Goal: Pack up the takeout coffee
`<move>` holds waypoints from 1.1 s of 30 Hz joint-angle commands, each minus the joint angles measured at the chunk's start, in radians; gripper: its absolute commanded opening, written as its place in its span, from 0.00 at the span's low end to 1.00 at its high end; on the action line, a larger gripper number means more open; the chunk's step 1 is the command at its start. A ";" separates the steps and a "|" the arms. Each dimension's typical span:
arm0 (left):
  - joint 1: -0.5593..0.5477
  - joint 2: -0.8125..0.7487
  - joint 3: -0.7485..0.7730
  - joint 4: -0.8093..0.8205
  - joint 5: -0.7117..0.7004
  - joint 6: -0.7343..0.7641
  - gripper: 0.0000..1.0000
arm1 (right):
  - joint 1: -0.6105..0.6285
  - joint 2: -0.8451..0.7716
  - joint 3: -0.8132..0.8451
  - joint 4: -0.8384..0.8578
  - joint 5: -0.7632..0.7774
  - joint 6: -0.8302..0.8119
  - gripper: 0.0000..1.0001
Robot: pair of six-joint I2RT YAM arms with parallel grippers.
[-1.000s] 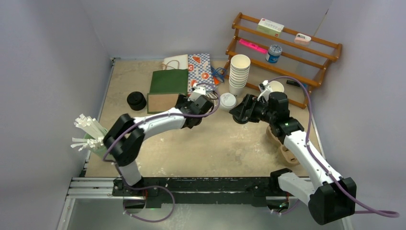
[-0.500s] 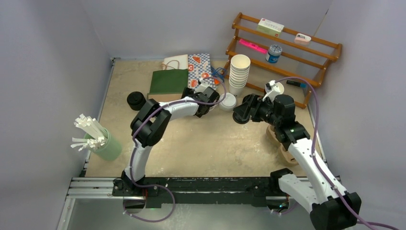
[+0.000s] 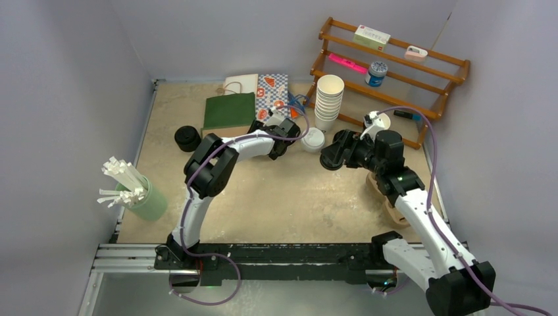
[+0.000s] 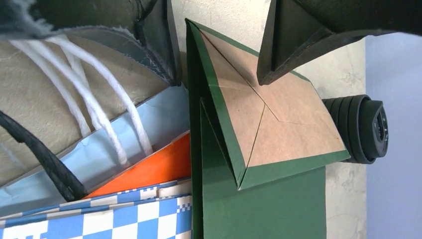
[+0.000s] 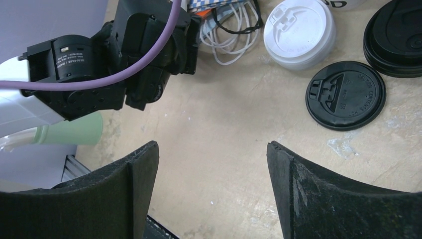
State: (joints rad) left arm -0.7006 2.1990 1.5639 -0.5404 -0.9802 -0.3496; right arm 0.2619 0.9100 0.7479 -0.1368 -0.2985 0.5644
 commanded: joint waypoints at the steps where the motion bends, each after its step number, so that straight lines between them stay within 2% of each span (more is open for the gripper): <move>1: 0.009 -0.037 -0.006 -0.025 -0.079 -0.018 0.54 | 0.003 0.006 0.002 0.011 0.013 -0.001 0.81; 4: 0.011 -0.022 0.017 -0.066 -0.162 -0.032 0.30 | 0.002 0.005 0.008 0.008 0.010 0.003 0.81; 6: 0.009 -0.014 0.038 -0.112 -0.195 -0.054 0.06 | 0.003 0.004 0.012 0.001 0.010 0.004 0.81; 7: 0.003 -0.017 0.047 -0.139 -0.208 -0.075 0.00 | 0.002 0.004 0.015 -0.002 0.010 0.003 0.81; 12: -0.082 -0.126 0.020 -0.249 -0.233 -0.196 0.00 | 0.003 0.033 0.033 -0.007 -0.025 -0.003 0.81; 20: -0.214 -0.438 -0.184 -0.307 -0.174 -0.356 0.00 | 0.002 0.096 0.154 -0.088 -0.094 -0.003 0.81; 23: -0.245 -0.578 -0.296 -0.245 -0.112 -0.362 0.00 | 0.003 0.121 0.191 -0.092 -0.115 0.028 0.76; 28: -0.298 -0.831 -0.488 -0.050 0.029 -0.291 0.00 | 0.030 0.159 0.283 -0.104 -0.113 0.074 0.77; 33: -0.307 -1.008 -0.651 0.085 0.164 -0.246 0.00 | 0.180 0.254 0.401 -0.151 0.052 0.100 0.80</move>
State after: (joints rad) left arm -0.9993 1.2919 1.0058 -0.6136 -0.9520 -0.6312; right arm 0.3317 1.1015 1.0393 -0.2520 -0.3637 0.6300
